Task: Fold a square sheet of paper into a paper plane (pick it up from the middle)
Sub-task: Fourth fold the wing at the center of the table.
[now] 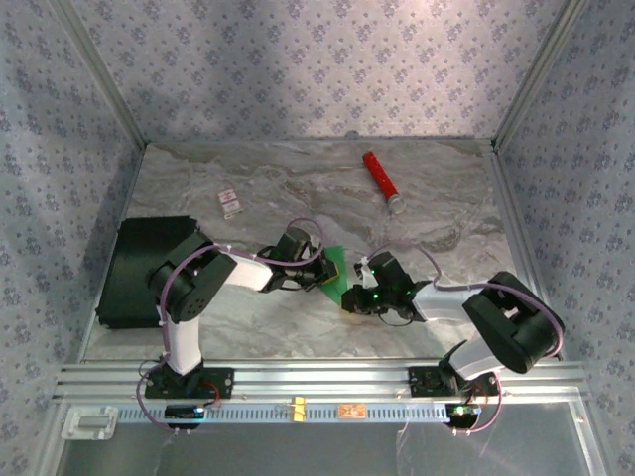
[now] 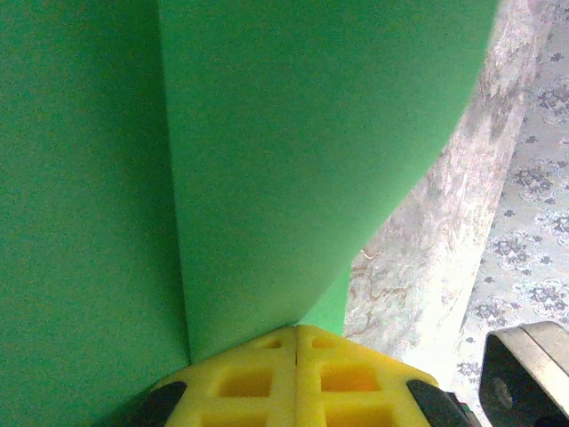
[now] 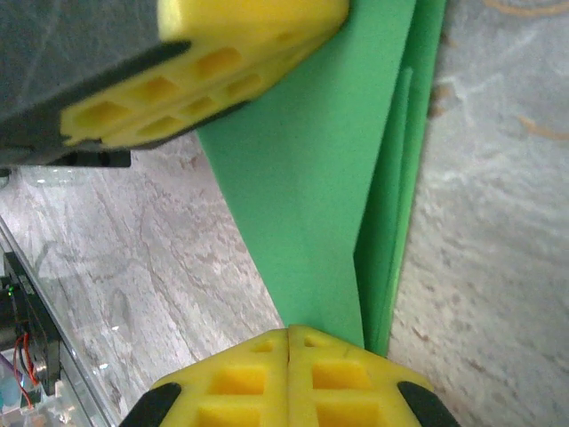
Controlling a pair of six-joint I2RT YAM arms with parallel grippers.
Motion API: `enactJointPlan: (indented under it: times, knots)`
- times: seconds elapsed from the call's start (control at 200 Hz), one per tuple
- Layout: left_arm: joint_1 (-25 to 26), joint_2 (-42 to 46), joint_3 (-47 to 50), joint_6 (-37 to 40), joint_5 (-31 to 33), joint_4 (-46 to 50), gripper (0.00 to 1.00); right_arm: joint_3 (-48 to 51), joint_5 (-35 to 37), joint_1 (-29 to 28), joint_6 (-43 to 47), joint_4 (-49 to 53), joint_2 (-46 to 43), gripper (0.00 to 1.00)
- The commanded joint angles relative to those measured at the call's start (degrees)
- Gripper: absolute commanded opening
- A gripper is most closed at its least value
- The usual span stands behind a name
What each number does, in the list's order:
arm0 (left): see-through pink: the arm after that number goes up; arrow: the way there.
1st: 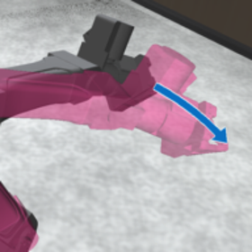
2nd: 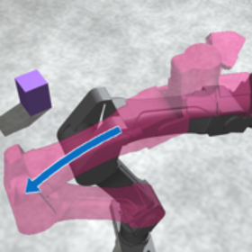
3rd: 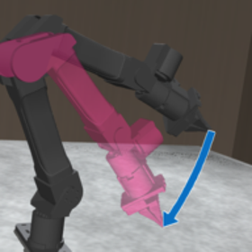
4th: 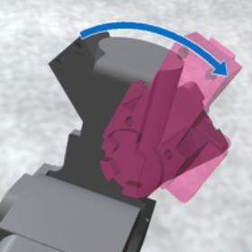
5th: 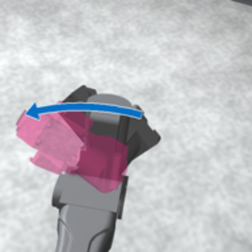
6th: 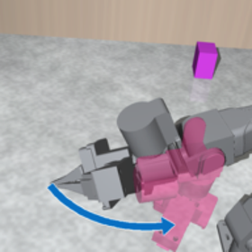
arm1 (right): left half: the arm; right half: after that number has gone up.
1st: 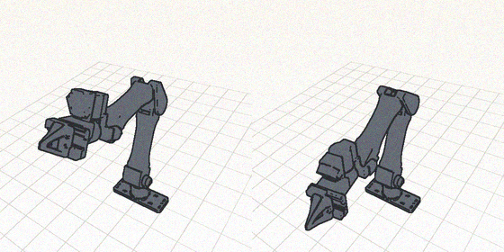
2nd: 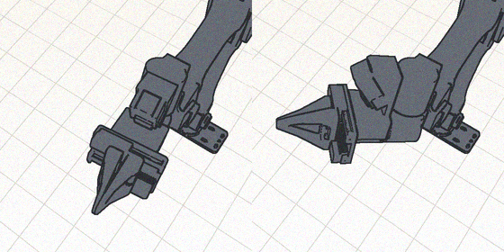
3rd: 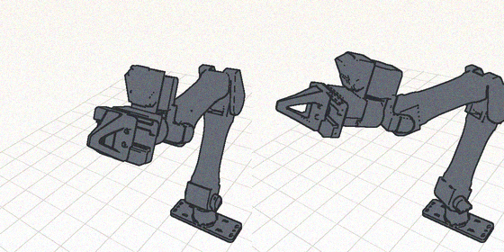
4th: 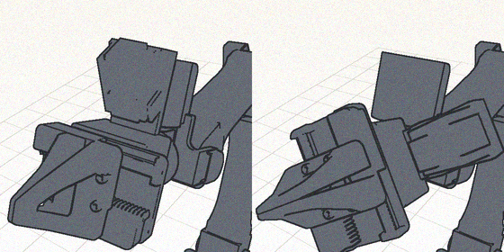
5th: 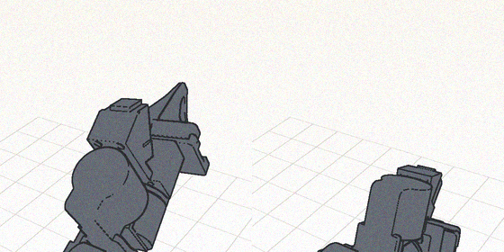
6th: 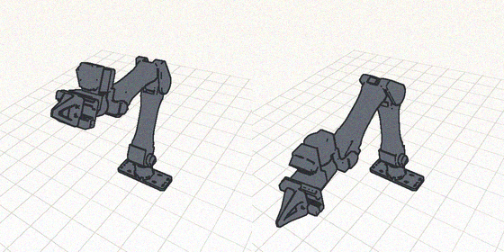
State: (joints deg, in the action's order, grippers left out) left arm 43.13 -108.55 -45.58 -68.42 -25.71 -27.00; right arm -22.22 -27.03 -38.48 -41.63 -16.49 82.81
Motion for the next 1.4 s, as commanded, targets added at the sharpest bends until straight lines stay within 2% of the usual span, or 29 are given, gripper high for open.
enactJointPlan:
  times: [0.0, 0.28, 0.53, 0.924, 1.394]
  knots:
    - [-1.1, -2.8, 1.8, 0.7, 3.5, 4.9, 0.06, 3.8, -1.3, 0.0, -0.7, 7.2, -1.6, 0.06]
    - [-1.2, -2.9, 1.6, 0.7, 3.3, 4.8, 0.06, 6.2, -1.2, 0.0, 0.1, 11.9, -7.5, 0.06]
    - [-1.1, -2.8, 1.6, 1.1, 3.1, 5.0, 0.06, -0.3, -0.6, 1.3, 0.1, 17.3, -15.8, 0.07]
    - [-1.0, -2.9, 1.4, 1.0, 3.0, 4.7, 0.06, -13.9, 2.9, 1.0, 1.3, 15.9, 0.7, 0.07]
    - [-1.0, -2.7, 1.6, 1.0, 3.0, 4.9, 0.05, -18.7, 4.6, -0.9, 2.6, 18.7, 6.2, 0.08]
